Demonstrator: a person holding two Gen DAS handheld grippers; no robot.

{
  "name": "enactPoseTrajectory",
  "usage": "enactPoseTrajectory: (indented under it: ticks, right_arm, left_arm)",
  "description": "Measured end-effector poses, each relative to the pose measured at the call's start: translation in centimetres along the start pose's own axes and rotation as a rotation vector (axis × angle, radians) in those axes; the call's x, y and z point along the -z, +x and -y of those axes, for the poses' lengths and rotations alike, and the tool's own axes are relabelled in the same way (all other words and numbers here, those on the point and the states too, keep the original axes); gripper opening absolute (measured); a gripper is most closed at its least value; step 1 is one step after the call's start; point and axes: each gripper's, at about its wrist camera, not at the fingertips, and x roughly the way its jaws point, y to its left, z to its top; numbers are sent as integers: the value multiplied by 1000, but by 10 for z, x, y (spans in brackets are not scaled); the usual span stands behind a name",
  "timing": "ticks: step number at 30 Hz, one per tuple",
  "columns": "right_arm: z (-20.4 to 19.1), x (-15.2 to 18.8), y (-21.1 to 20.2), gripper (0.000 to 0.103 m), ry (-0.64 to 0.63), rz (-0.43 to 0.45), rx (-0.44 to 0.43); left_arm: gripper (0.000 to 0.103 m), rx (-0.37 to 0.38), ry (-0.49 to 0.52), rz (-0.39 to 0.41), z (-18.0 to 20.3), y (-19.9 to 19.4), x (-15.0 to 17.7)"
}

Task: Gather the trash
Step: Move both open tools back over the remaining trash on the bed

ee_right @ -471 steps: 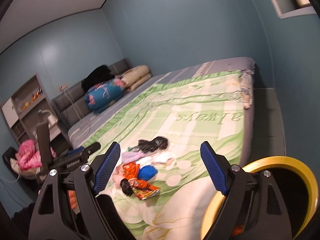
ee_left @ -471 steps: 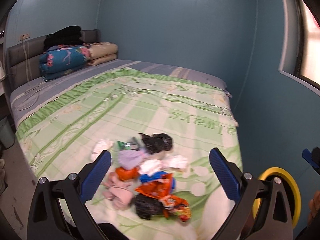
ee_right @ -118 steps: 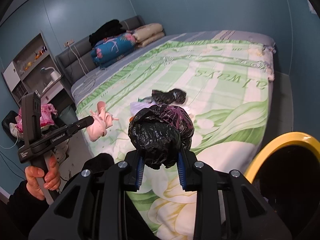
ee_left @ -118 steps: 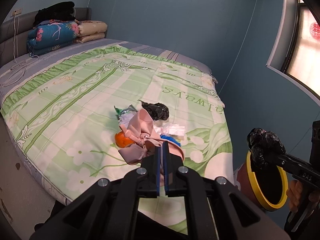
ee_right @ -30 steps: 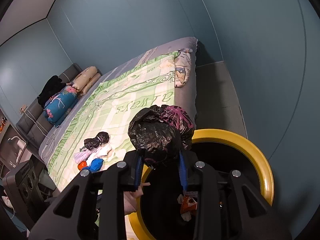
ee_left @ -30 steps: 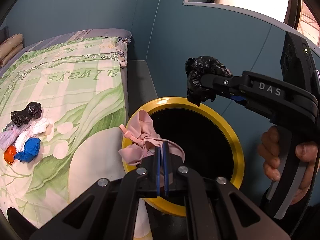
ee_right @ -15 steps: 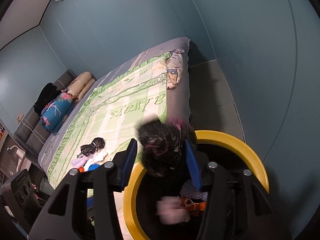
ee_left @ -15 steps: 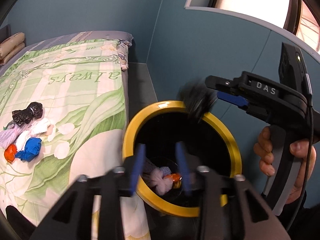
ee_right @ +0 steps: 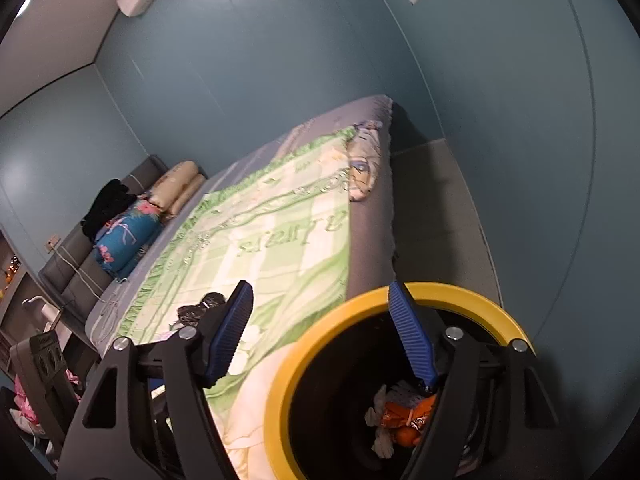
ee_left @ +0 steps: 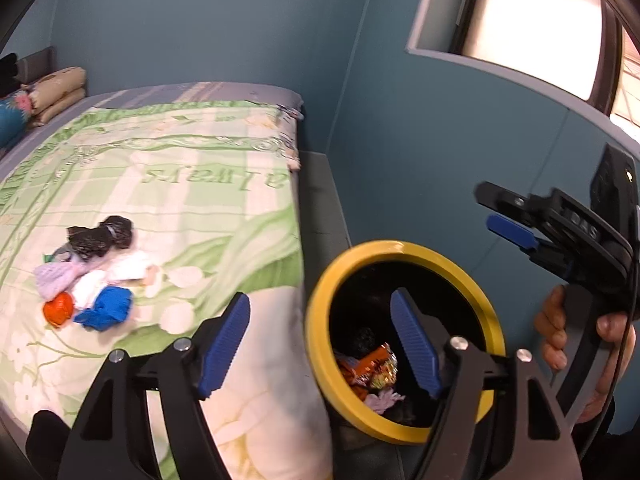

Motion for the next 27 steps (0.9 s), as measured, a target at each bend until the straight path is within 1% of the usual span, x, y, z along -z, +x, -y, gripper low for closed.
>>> enactPoseTrajectory:
  ticks: [5,8,12,14,19,24,27]
  right_arm:
    - [-17,-1,1,71,-41,10,-42]
    - [-32,-3,3,75,-80,16,-69]
    - [-58,-5,8,76,-134,30,-101]
    - [-70,-6,12,79,-151,31,-121]
    - [-99,-6,23,81,-200,23,-150]
    - [-127,-1,41,81,-244,-11,-175]
    - [-146,4,56,81,-263,-40,-188]
  left_arm:
    - [79,-49,-25,40,-22,-13,-7]
    - [81,-75,-37,58,-37,-21,-10]
    - [85,-120,-58,78,-62,-32,-13]
    - [85,-141,-75,86,-78,-36,-14]
    - [85,-198,-115,100,-116,-47,-12]
    - [85,-260,-169,110,-159,-56,-9]
    - [85,-285,-212,110,-185,-58,-7]
